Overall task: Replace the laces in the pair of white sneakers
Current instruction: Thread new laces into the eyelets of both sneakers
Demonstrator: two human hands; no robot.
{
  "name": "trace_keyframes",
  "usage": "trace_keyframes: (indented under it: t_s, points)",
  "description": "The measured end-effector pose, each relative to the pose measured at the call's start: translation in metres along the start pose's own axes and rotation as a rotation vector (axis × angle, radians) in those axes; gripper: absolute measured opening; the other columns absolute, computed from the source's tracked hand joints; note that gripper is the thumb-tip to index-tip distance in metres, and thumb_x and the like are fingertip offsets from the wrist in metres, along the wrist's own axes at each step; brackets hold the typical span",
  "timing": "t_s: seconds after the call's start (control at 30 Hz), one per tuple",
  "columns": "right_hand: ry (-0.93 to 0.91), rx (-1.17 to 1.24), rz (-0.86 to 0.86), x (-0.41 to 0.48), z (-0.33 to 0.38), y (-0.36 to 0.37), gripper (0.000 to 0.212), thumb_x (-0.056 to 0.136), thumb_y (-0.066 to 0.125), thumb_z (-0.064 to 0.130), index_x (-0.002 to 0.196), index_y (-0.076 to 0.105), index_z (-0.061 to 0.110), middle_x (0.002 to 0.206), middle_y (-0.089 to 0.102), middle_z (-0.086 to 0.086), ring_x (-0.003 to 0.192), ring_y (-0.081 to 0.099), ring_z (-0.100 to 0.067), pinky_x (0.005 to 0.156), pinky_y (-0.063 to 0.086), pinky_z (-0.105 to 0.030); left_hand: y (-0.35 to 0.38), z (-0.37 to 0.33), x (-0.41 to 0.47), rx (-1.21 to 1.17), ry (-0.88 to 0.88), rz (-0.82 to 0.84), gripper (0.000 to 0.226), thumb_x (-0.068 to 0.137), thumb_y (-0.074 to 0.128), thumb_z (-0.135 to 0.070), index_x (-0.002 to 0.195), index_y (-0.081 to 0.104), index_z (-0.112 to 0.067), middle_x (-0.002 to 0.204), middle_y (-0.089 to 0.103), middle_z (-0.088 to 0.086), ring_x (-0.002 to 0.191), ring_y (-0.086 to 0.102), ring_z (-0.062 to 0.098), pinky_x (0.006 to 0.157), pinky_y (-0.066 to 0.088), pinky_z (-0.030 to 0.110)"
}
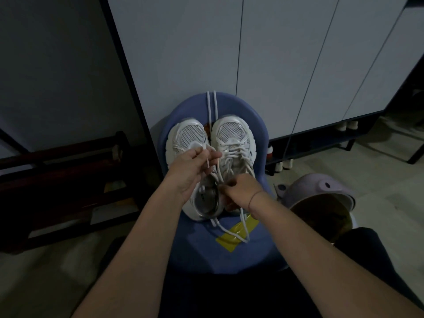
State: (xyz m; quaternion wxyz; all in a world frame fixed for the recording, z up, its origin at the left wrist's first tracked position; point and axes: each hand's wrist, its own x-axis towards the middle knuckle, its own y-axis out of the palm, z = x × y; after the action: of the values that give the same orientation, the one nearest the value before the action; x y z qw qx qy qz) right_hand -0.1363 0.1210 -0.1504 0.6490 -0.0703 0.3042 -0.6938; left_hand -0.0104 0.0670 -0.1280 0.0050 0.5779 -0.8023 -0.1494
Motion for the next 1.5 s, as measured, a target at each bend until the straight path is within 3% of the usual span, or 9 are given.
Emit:
trace_keyframes:
  t_s: [0.17,0.33,0.47,0.53,0.7,0.8,0.87,1.07,1.5]
  points:
    - [-0.105,0.490,0.136,-0.003,0.012,0.005,0.013,0.094,0.054,0.005,0.103,0.063,0.003,0.070,0.062,-0.007,0.047,0.059,-0.006,0.047,0.048,-0.017,0.005,-0.012,-0.001,-0.214,0.107,0.075,0.017,0.098,0.050,-0.009,0.088,0.063,-0.013,0.070,0.064,-0.007,0.062,0.056,0.001,0.061,0.047,0.015]
    - [-0.207,0.797,-0.029,0.011,0.018,-0.017,0.040,0.090,0.051,-0.004,0.122,0.051,0.020,0.075,0.063,-0.008,0.050,0.056,-0.008,0.048,0.045,-0.018,0.003,-0.022,-0.004,-0.421,0.147,0.122,0.013,0.086,0.057,-0.012,0.083,0.069,-0.011,0.069,0.065,-0.003,0.061,0.059,0.004,0.062,0.051,0.016]
    - [-0.165,1.072,-0.104,0.025,0.015,-0.045,0.036,0.093,0.052,0.001,0.126,0.047,0.015,0.095,0.064,-0.010,0.072,0.064,-0.015,0.060,0.054,-0.024,-0.003,-0.022,0.004,-0.517,0.086,-0.060,0.017,0.095,0.054,-0.008,0.083,0.067,-0.010,0.065,0.067,-0.003,0.057,0.060,0.001,0.057,0.049,0.012]
    - [-0.107,1.016,-0.059,0.028,0.012,-0.051,0.029,0.094,0.051,0.005,0.124,0.051,0.004,0.095,0.065,-0.011,0.076,0.066,-0.017,0.064,0.057,-0.025,-0.005,-0.015,0.008,-0.500,0.014,-0.132,0.015,0.096,0.054,-0.007,0.085,0.065,-0.008,0.063,0.066,-0.002,0.052,0.058,0.000,0.054,0.049,0.010]
    - [0.036,0.553,-0.072,0.021,0.010,-0.038,0.017,0.093,0.057,0.009,0.086,0.064,-0.005,0.065,0.064,-0.013,0.047,0.062,-0.015,0.049,0.056,-0.026,0.002,0.005,0.015,-0.247,-0.022,-0.196,0.014,0.092,0.057,0.006,0.084,0.064,-0.005,0.069,0.063,0.003,0.057,0.062,0.005,0.057,0.052,0.011]
    - [-0.108,-0.085,-0.234,0.022,0.005,-0.026,0.033,0.091,0.060,0.024,0.073,0.069,-0.002,0.067,0.067,-0.014,0.059,0.065,-0.025,0.062,0.054,-0.034,0.010,0.013,0.017,-0.047,0.011,-0.205,0.014,0.088,0.060,0.009,0.086,0.065,-0.004,0.071,0.065,0.005,0.066,0.062,0.011,0.061,0.053,0.013]
    - [-0.146,-0.273,-0.283,0.022,0.004,-0.018,0.037,0.089,0.060,0.029,0.058,0.062,0.008,0.063,0.063,-0.010,0.063,0.061,-0.026,0.061,0.049,-0.032,0.014,0.017,0.016,0.037,0.033,-0.211,0.014,0.086,0.063,0.009,0.091,0.065,-0.003,0.074,0.066,0.007,0.066,0.063,0.011,0.061,0.053,0.013]
    - [-0.209,-0.052,-0.337,0.026,-0.007,-0.011,0.013,0.082,0.064,0.009,0.078,0.074,0.003,0.077,0.071,-0.016,0.076,0.066,-0.033,0.072,0.054,-0.045,0.018,0.026,0.016,0.190,0.089,-0.241,0.021,0.082,0.069,0.009,0.080,0.066,-0.012,0.072,0.069,0.007,0.063,0.066,0.013,0.058,0.052,0.015]
    - [-0.218,0.019,-0.343,0.027,-0.012,-0.012,0.017,0.085,0.060,0.003,0.092,0.076,0.005,0.089,0.073,-0.013,0.085,0.067,-0.027,0.081,0.054,-0.040,0.017,0.040,0.018,0.320,0.182,-0.358,0.028,0.080,0.071,0.005,0.075,0.065,-0.022,0.077,0.071,0.011,0.074,0.068,0.024,0.077,0.057,0.036]
